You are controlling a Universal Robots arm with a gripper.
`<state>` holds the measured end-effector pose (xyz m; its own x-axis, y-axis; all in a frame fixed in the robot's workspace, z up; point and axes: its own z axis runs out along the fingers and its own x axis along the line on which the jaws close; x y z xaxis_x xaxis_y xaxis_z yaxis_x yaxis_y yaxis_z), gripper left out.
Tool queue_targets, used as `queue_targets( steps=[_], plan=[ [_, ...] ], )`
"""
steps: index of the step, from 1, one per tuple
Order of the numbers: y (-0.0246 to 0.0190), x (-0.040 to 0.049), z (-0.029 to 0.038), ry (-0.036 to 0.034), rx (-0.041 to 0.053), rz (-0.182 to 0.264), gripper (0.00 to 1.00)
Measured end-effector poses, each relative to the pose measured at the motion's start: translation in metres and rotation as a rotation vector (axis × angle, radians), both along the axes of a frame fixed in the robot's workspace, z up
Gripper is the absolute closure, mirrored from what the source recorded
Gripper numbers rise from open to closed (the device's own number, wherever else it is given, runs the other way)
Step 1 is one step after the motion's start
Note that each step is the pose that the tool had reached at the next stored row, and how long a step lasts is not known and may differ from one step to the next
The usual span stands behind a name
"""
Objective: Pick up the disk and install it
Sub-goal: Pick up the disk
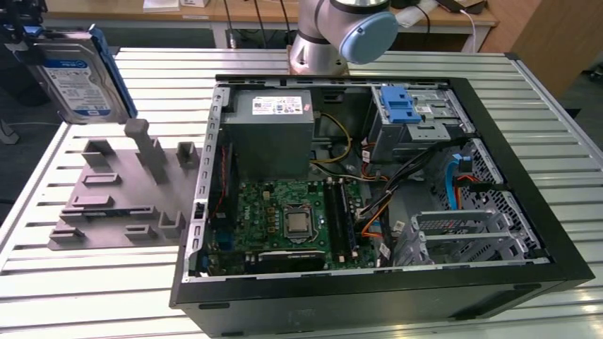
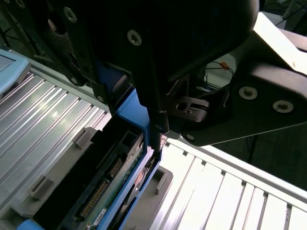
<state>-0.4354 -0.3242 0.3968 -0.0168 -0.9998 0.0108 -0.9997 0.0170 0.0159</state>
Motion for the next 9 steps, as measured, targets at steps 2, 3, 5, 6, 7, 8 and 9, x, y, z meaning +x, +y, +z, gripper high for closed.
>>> queue_targets(
  steps=[2, 3, 5, 6, 7, 8, 9],
  plan=[
    [0.0000, 0.0000, 0.0011, -0.0001, 0.0000, 0.000, 0.63],
    [0.0000, 0.0000, 0.0018, 0.0000, 0.0000, 0.000, 0.63],
    [0.0000, 0.0000, 0.0029, 0.0000, 0.0000, 0.000, 0.63],
    [0.0000, 0.0000, 0.0036, 0.0000, 0.0000, 0.000, 0.63],
    [0.0000, 0.0000, 0.0043, 0.0000, 0.0000, 0.000, 0.63],
    [0.0000, 0.0000, 0.0050, -0.0001, 0.0000, 0.000, 0.63],
    [0.0000, 0.0000, 0.0057, -0.0001, 0.0000, 0.000, 0.63]
  ],
)
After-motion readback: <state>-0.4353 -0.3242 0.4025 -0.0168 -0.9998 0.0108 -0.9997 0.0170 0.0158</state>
